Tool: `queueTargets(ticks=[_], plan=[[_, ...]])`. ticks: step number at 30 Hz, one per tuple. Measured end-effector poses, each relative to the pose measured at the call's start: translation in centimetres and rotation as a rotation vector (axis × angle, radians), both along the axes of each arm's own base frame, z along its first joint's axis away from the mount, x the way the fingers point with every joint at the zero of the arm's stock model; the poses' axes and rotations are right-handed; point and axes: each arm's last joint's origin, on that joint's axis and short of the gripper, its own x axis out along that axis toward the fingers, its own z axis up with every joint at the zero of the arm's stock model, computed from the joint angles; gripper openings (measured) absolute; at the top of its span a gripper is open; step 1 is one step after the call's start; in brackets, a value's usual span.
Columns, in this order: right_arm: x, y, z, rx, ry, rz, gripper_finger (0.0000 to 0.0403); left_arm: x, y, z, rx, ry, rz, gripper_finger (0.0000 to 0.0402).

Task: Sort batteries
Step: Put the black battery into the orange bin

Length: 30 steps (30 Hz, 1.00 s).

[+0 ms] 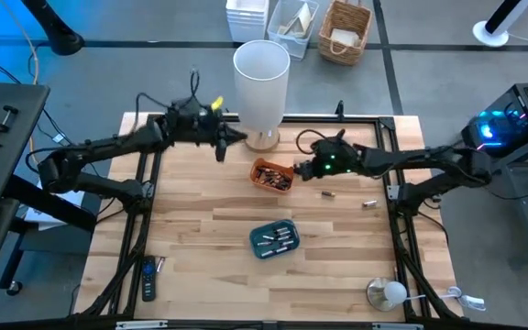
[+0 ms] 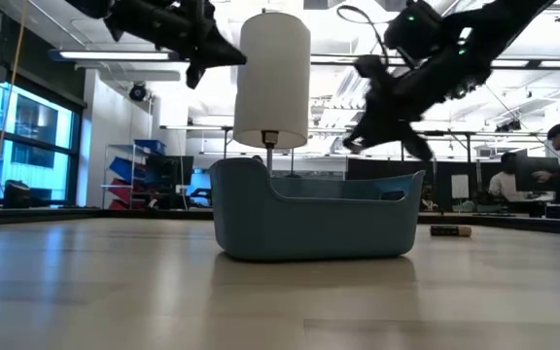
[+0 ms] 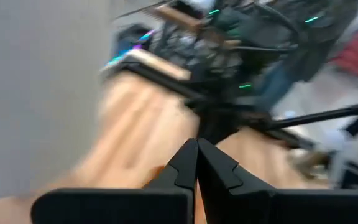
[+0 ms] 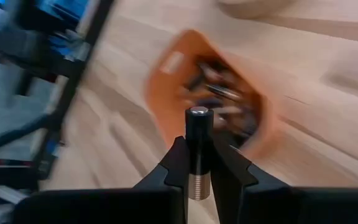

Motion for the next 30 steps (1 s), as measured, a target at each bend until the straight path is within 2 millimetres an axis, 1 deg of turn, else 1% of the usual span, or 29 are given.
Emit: queueTargets(ticks=[2, 4, 6, 10, 12, 14, 16, 19, 22, 25, 27, 30], plan=[[1.4, -0.2, -0.7, -0.014, -0.065, 0.002, 0.0033, 0.7, -1.6, -1.5, -0.021, -0.075, -0.051, 0.0000], [2.4, -0.5, -1.8, -0.004, -0.078, -0.006, 0.0033, 1.0, -3.1, -3.3, -0.071, -0.163, -0.088, 0.0000], [3.1, -0.8, -2.8, 0.011, -0.074, -0.017, 0.0033, 0.7, -4.1, -5.1, -0.139, -0.216, -0.091, 0.0000], [5.3, -1.3, -3.8, -0.006, -0.017, 0.037, 0.0033, -0.6, -4.6, -7.9, -0.271, -0.247, -0.044, 0.0000], [6.5, -1.2, -4.1, -0.011, 0.035, 0.109, 0.0033, -1.1, -4.7, -8.7, -0.304, -0.262, -0.016, 0.0000], [7.6, -1.1, -3.9, -0.046, 0.097, 0.169, 0.0034, -1.4, -4.8, -9.4, -0.318, -0.261, -0.002, 0.0000], [8.5, -1.1, -3.4, -0.090, 0.173, 0.204, 0.0061, -1.7, -4.9, -9.8, -0.319, -0.256, 0.009, 0.0000], [9.4, -1.0, -2.6, -0.141, 0.290, 0.264, 0.0128, -1.7, -4.9, -10.0, -0.322, -0.250, 0.012, 0.0000], [9.7, -1.0, -0.7, -0.205, 0.349, 0.353, 0.0188, -1.7, -4.9, -10.0, -0.320, -0.252, 0.012, 0.0000], [9.0, -0.9, 1.2, -0.246, 0.390, 0.414, 0.0223, -1.8, -4.6, -10.0, -0.319, -0.252, 0.021, 0.0000], [7.7, -0.6, 2.0, -0.238, 0.460, 0.450, 0.0232, -1.9, -4.4, -10.0, -0.322, -0.249, 0.018, 0.0000], [4.5, 0.5, 2.6, -0.248, 0.577, 0.473, 0.0236, -2.0, -4.1, -10.1, -0.324, -0.244, 0.014, 0.0000]])
